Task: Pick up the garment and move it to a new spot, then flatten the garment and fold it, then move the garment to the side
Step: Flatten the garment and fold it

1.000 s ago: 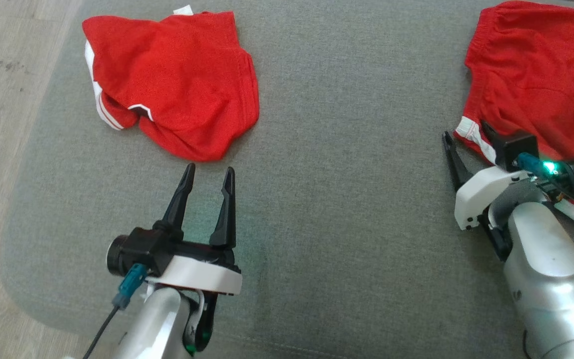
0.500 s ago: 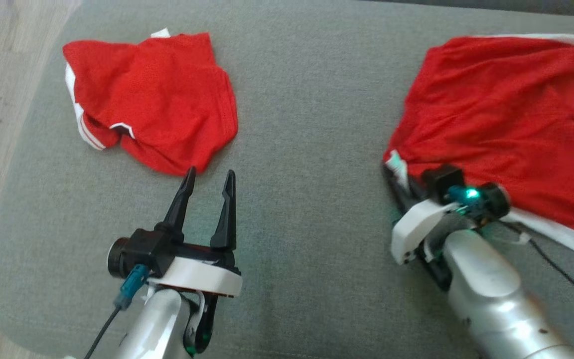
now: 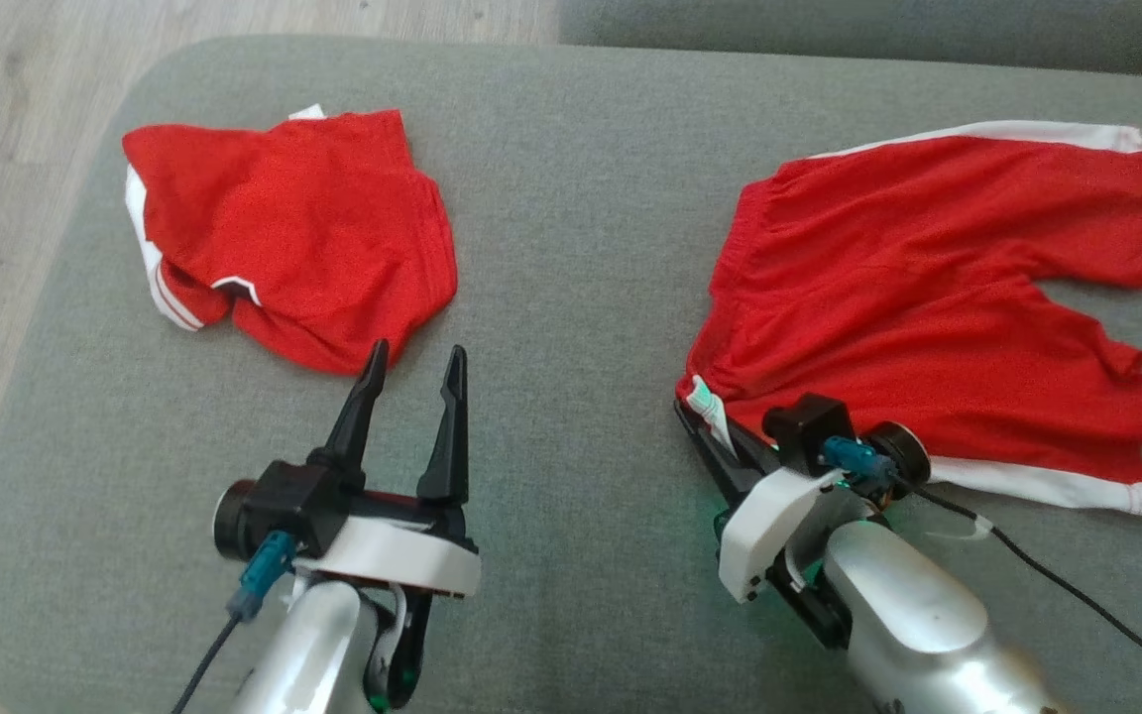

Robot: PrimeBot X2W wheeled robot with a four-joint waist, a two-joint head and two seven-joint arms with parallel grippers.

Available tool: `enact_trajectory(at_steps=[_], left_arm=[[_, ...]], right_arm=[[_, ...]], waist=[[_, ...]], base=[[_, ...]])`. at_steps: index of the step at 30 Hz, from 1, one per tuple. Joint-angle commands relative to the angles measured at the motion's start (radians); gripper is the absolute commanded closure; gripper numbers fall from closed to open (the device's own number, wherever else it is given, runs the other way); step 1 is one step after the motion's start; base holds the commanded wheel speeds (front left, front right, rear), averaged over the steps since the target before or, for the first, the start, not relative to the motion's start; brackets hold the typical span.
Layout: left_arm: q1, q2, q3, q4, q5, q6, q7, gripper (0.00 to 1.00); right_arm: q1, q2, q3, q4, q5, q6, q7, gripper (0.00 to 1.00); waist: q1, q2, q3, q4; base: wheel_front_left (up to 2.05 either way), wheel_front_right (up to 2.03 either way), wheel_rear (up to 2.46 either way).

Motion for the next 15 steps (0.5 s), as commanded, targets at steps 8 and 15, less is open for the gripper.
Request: enact_trajectory(at_steps=[8,15], left_arm=[[0.018,0.002,0.035,-0.039,-0.002,0.008,-0.010,0.00],[0.026,0.002,0.037,-0.047,0.005,0.006,-0.010,0.00]], right_arm=[[0.040,-0.010,-0.132,-0.103,0.009,0.007,-0.040,0.00],[0.145,-0.048,-0.410,-0.277,-0.093,0.007,-0.063,0.00]], waist=[[0.0002,0.0000,-0.044,-0.039],[0.0002,0.0000,-0.061,-0.095]], base=[[0.00,0.00,0.00],[0.00,0.00,0.00]])
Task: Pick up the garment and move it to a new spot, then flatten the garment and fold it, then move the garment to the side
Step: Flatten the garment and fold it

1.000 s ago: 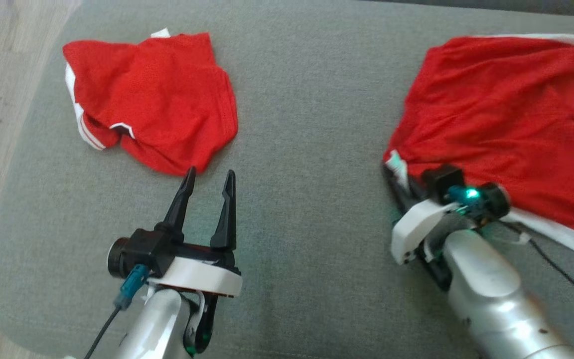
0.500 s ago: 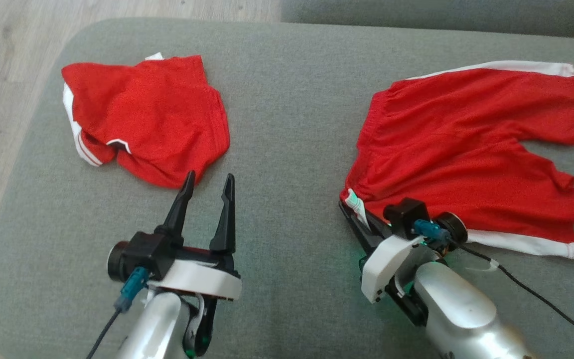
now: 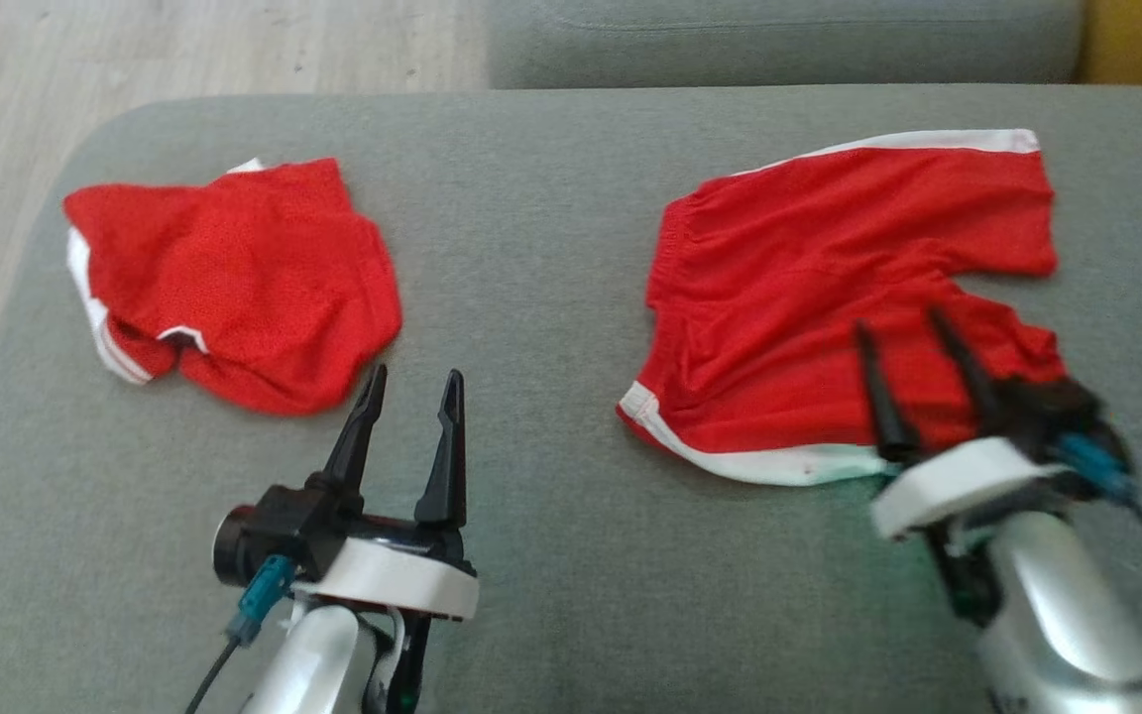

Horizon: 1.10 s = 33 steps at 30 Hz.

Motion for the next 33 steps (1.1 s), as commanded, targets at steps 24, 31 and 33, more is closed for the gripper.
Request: enact_trajectory(at_steps=[24,31,33], left_arm=[[-0.174,0.062,-0.125,0.127,0.048,-0.101,0.141,0.00],[-0.248,0.111,-0.177,0.174,0.036,-0.111,0.206,0.00],[-0.256,0.116,-0.188,0.179,0.026,-0.112,0.207,0.00]], right_arm=[[0.206,0.077,-0.288,-0.270,-0.129,0.007,0.012,0.00],[0.197,0.077,-0.275,-0.261,-0.110,0.007,0.005,0.00],[0.196,0.077,-0.275,-0.254,-0.108,0.007,0.002,0.00]], waist=[[0.0001,0.0000,0.083,-0.171],[0.0001,0.0000,0.120,-0.201],[0.0001,0.0000,0.123,-0.205]], base=[[0.00,0.00,0.00],[0.00,0.00,0.00],[0.00,0.00,0.00]])
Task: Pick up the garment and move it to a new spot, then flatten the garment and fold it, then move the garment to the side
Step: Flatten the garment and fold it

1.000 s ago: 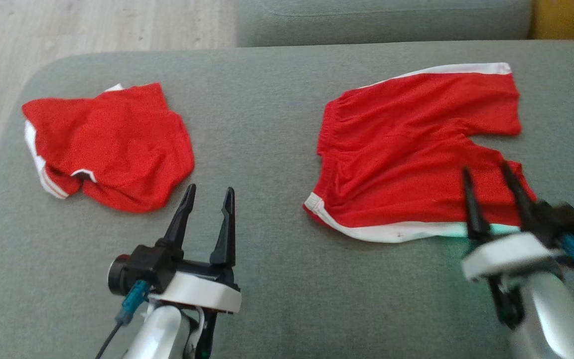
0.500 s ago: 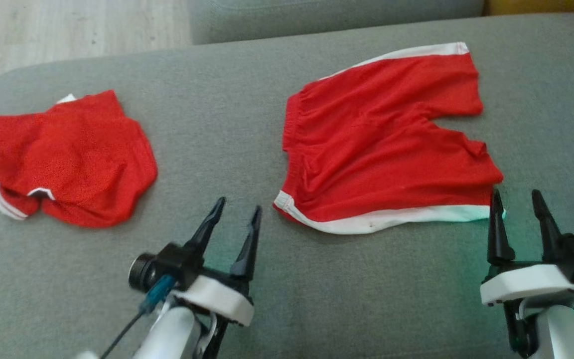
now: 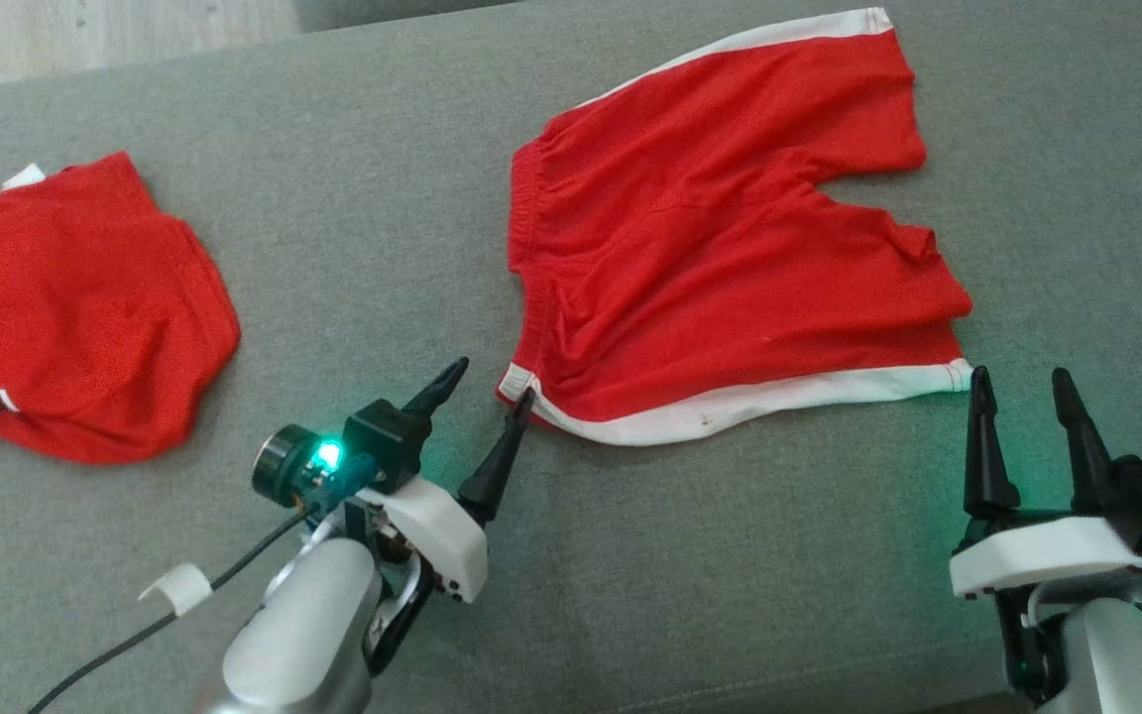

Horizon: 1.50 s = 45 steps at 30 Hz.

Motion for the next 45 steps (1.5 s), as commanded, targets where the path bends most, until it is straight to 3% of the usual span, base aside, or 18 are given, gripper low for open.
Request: enact_trajectory(at_steps=[1,13,15,22,37,45], left_arm=[[-0.045,0.018,0.014,-0.023,-0.014,-0.004,-0.002,0.00],[-0.072,0.036,-0.049,0.001,-0.059,-0.006,0.005,0.00],[-0.075,0.039,-0.071,0.001,-0.074,-0.006,0.012,1.00],[-0.079,0.046,-0.079,-0.001,-0.082,-0.003,-0.028,1.00],[-0.069,0.036,-0.090,-0.043,-0.082,0.026,-0.090,1.00],[-0.084,0.029,-0.098,-0.056,-0.082,0.033,-0.094,1.00]], right_arm=[[-0.026,-0.007,0.022,-0.020,0.005,0.007,-0.010,0.00],[-0.047,-0.007,0.042,0.015,0.011,0.007,-0.018,0.00],[-0.048,-0.007,0.042,0.019,0.011,0.007,-0.019,0.00],[-0.042,-0.007,0.047,0.043,0.014,0.007,-0.013,0.00],[-0.118,-0.007,0.023,0.151,0.018,0.007,0.115,0.00],[-0.197,-0.007,-0.055,0.241,-0.054,0.007,0.177,0.00]], waist=[[-0.0002,0.0000,0.004,-0.006],[-0.0002,0.0000,0.009,-0.044],[-0.0002,0.0000,0.009,-0.048],[-0.0002,0.0000,0.003,-0.039],[-0.0002,0.0000,-0.003,0.003],[-0.0002,0.0000,0.012,0.029]], base=[[0.00,0.00,0.00],[0.00,0.00,0.00],[0.00,0.00,0.00],[0.00,0.00,0.00],[0.00,0.00,0.00],[0.00,0.00,0.00]])
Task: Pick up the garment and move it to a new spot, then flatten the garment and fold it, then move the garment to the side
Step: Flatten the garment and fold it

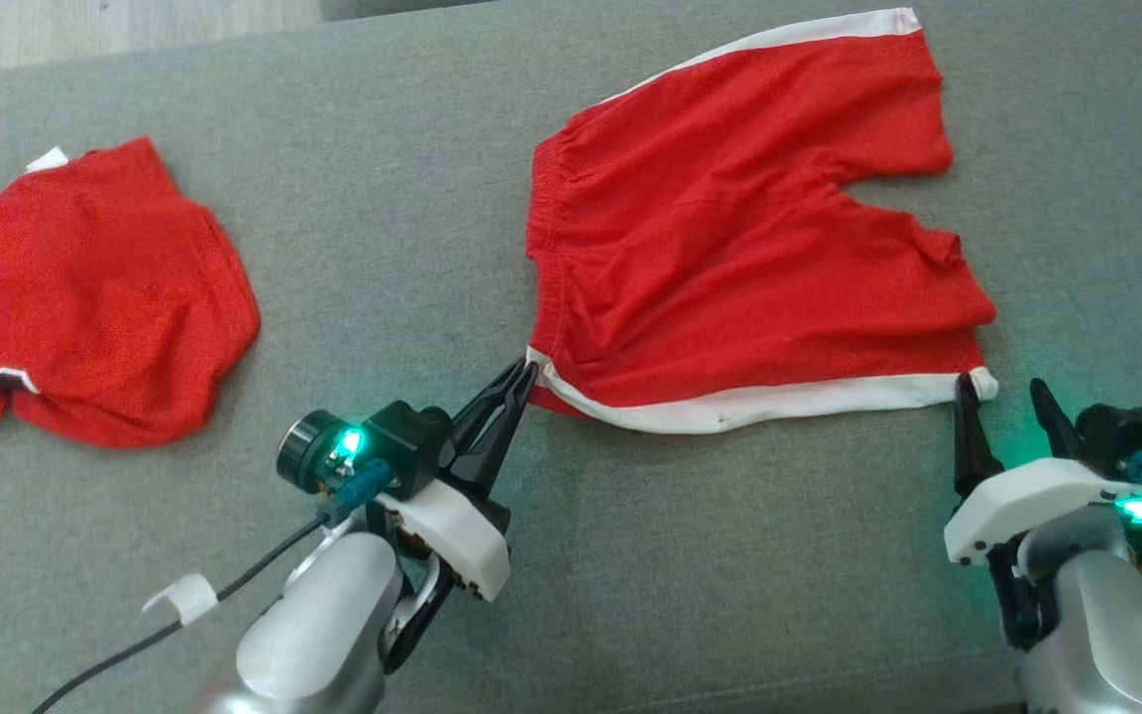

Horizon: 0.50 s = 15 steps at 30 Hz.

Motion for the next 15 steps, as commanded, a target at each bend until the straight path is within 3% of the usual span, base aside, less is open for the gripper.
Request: enact_trajectory(at_steps=[1,10,11,13,15], left_arm=[[-0.045,0.008,0.021,-0.035,-0.003,0.005,-0.007,1.00],[-0.049,0.011,0.013,-0.036,-0.008,0.006,-0.003,1.00],[-0.050,0.012,0.012,-0.036,-0.008,0.007,-0.003,1.00],[-0.050,0.014,0.011,-0.036,-0.010,0.008,-0.002,1.00],[-0.049,0.017,0.011,-0.037,-0.012,0.009,-0.002,1.00]], right_arm=[[-0.035,-0.006,0.014,-0.010,-0.016,0.007,0.003,0.00],[-0.056,-0.006,0.043,0.043,-0.057,0.007,0.027,0.00],[-0.056,-0.006,0.044,0.047,-0.060,0.007,0.029,0.19],[-0.055,-0.006,0.044,0.051,-0.069,0.007,0.031,0.98],[-0.054,-0.006,0.044,0.052,-0.074,0.007,0.030,1.00]], waist=[[0.0000,0.0000,0.004,0.006],[0.0000,0.0000,0.008,0.016],[0.0000,0.0000,0.007,0.016],[0.0000,0.0000,0.004,0.016],[0.0000,0.0000,0.000,0.014]], base=[[0.00,0.00,0.00],[0.00,0.00,0.00],[0.00,0.00,0.00],[0.00,0.00,0.00],[0.00,0.00,0.00]])
